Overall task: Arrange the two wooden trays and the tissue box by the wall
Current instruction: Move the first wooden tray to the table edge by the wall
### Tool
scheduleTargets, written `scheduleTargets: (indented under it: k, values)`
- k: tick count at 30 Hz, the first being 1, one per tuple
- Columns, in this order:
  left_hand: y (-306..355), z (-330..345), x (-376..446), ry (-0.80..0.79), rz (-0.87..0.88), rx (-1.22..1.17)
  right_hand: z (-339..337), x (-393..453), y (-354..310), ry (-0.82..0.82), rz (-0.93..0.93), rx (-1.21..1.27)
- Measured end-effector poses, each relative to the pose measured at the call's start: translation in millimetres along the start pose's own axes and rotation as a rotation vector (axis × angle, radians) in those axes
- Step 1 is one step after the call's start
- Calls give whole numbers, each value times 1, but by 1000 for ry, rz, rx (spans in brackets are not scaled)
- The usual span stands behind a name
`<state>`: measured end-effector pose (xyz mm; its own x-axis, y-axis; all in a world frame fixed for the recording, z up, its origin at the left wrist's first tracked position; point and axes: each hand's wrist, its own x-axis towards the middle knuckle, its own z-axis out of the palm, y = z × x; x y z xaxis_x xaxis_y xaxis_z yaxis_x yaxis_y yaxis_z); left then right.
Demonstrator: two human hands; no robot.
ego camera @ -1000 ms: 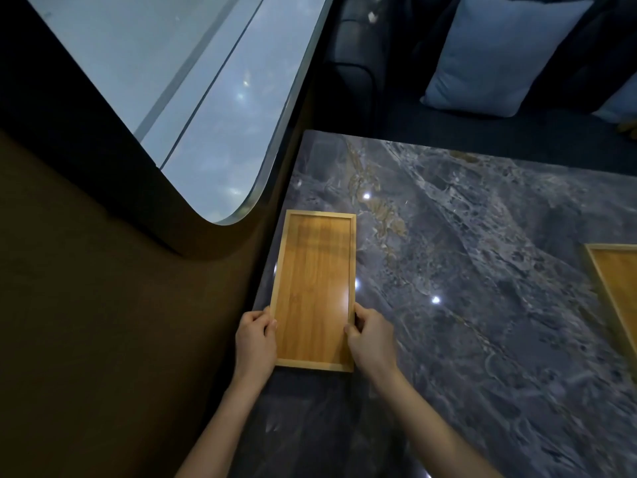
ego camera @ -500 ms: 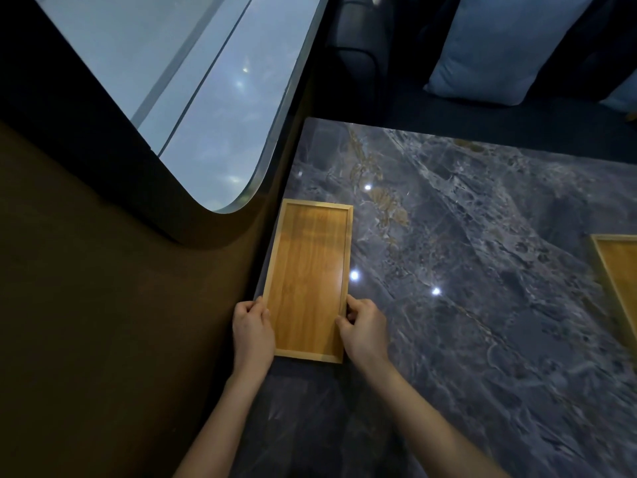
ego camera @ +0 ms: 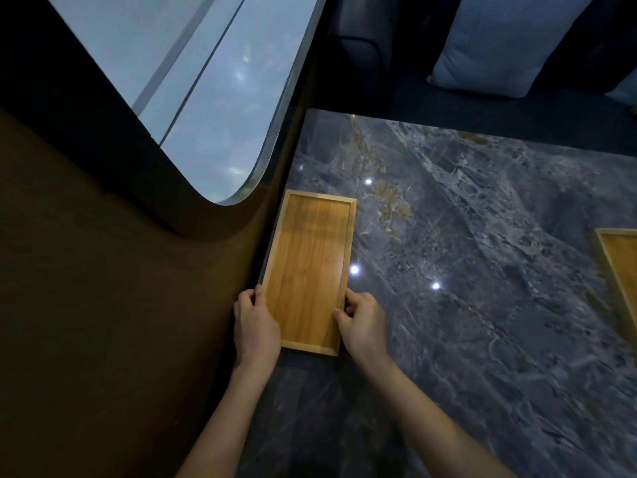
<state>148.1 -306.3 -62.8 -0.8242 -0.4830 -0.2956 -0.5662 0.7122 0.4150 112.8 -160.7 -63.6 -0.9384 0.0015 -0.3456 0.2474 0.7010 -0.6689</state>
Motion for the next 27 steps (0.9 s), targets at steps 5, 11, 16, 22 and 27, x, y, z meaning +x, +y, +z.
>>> scheduleTargets:
  k: [5,11,16,22,27]
  values:
    - [0,1,3,-1,-4,-14,-2,5,0,3,5,-12]
    - [-3,3,7,4,15,-64,-3,8,1,5,8,-26]
    - [-4,3,7,12,22,-98,-3,8,2,4,9,-32]
    - [-5,-1,6,12,35,-134,-2,7,2,14,20,-3]
    - [-4,-2,6,26,50,-149,-8,4,1,7,-8,27]
